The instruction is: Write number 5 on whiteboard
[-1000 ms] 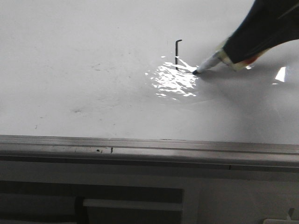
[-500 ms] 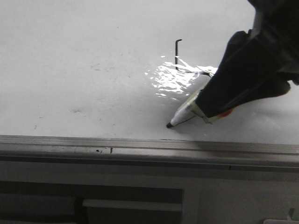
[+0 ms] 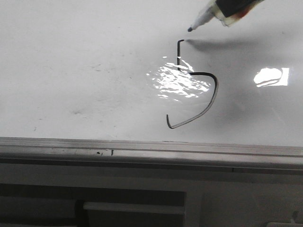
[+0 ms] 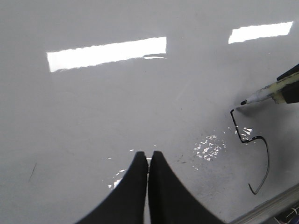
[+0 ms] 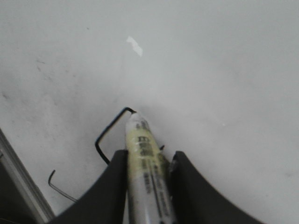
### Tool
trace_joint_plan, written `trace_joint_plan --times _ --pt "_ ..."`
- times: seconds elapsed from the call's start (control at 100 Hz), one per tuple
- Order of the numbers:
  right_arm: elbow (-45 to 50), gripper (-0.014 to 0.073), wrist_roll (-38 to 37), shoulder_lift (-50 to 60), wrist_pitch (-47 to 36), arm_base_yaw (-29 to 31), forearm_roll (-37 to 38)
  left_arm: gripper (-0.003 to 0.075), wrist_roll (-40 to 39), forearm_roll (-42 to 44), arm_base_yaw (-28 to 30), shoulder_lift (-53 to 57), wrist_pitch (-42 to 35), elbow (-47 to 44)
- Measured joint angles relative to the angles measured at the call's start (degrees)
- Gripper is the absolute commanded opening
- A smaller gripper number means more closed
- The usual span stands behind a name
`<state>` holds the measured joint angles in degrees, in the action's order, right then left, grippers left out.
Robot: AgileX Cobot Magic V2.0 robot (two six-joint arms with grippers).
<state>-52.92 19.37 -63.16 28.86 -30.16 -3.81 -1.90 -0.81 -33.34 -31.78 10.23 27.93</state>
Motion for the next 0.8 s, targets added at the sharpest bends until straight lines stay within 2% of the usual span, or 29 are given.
trace_joint_plan --times 0.2,0.5,0.8 --pt "0.0 -0.0042 0.0 -1.2 0.3 0.3 0.3 -0.002 0.0 0.0 0.0 0.0 0.0 0.0" --pt "0.2 -0.0042 -0.1 -2.8 0.4 -2.8 -0.1 -0.002 0.0 0.0 0.0 0.0 0.0 0.0" --pt "0.2 -0.0042 -1.0 -3.9 0.4 -0.9 -2.3 -0.002 0.0 0.0 0.0 0.0 0.0 0.0"
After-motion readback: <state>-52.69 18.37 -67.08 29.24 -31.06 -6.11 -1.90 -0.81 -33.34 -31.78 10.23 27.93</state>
